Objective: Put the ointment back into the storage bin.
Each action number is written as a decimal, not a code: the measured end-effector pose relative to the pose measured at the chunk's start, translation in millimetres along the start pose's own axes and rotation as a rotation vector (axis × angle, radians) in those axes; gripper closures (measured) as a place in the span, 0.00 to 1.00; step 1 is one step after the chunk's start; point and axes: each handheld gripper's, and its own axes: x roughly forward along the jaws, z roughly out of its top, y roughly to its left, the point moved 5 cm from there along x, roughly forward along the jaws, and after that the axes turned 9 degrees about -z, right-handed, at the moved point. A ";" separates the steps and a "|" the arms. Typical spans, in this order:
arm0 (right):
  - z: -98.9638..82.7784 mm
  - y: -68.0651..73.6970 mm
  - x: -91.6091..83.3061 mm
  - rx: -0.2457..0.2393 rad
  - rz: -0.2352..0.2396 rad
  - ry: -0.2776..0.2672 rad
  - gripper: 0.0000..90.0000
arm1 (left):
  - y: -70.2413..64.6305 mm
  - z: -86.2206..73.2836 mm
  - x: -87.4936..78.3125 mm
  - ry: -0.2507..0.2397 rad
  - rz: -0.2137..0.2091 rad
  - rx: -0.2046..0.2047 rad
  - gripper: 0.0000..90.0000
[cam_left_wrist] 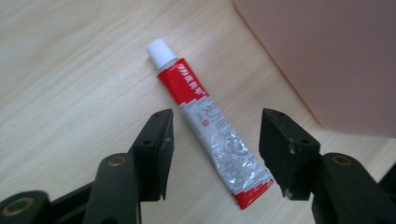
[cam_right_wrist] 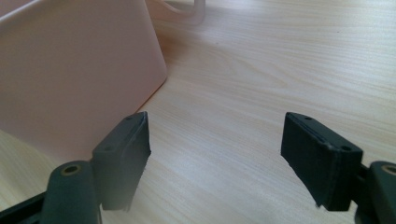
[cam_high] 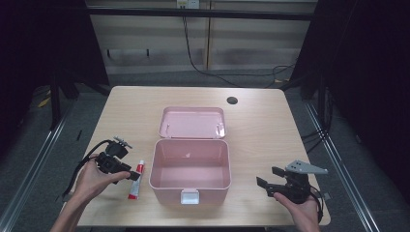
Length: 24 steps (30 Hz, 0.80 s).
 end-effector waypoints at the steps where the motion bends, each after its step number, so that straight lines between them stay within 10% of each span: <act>1: -0.2 -0.1 0.0 -0.001 -0.002 0.002 0.26 | -0.5 0.7 2.9 0.014 0.009 -0.007 0.51; 24: -0.5 2.1 2.3 -0.011 0.016 0.015 0.26 | 3.2 5.3 31.8 0.100 0.032 -0.016 0.66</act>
